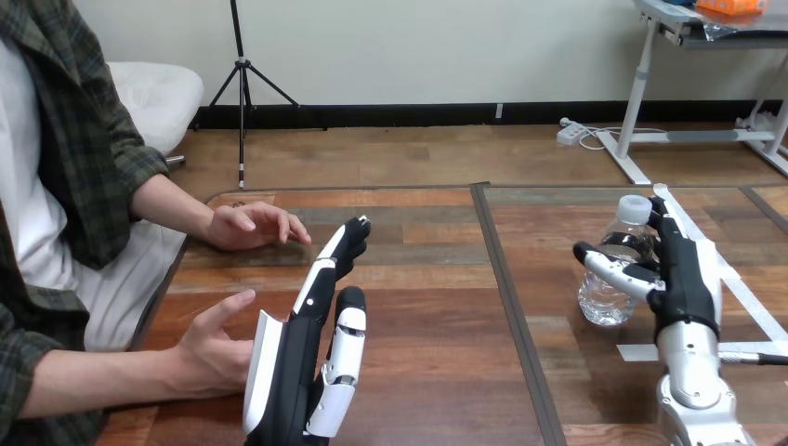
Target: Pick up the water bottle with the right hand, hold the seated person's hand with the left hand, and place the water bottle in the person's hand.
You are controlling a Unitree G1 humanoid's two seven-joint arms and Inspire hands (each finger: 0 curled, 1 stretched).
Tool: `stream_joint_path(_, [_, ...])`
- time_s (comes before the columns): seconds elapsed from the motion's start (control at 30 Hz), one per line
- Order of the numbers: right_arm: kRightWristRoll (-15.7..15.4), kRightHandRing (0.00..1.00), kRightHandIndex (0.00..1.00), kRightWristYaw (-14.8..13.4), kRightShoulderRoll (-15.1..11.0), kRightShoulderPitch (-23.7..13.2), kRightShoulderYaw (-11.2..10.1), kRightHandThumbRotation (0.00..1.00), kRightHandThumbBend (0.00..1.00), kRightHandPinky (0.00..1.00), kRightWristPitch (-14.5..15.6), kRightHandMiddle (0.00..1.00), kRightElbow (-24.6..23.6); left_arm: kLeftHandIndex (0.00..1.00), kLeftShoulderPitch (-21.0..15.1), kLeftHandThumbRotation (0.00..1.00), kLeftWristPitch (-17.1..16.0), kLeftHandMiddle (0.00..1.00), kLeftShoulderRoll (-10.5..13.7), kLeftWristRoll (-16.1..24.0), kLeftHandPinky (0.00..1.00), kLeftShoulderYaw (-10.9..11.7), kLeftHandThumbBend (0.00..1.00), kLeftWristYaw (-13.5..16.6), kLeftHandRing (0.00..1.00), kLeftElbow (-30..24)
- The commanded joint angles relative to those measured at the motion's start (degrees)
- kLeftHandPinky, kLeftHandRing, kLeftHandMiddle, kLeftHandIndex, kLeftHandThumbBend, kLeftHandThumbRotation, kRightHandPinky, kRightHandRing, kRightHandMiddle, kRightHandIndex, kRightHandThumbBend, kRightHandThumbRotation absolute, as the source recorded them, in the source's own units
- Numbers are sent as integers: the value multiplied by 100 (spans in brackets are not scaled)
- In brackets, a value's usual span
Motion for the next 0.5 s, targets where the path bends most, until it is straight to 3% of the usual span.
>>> stream_joint_path(0.0, [27, 94, 96, 5, 41, -641, -19, 0, 61, 88, -164, 97, -68, 89, -173, 100, -78, 89, -93, 21, 88, 6, 2, 77, 88, -91])
stream_joint_path(0.47, [-184, 93, 98, -48, -14, -817, 101, 0, 62, 90, 107, 97, 210, 90, -171, 100, -102, 90, -70, 116, 89, 9, 2, 154, 89, -72])
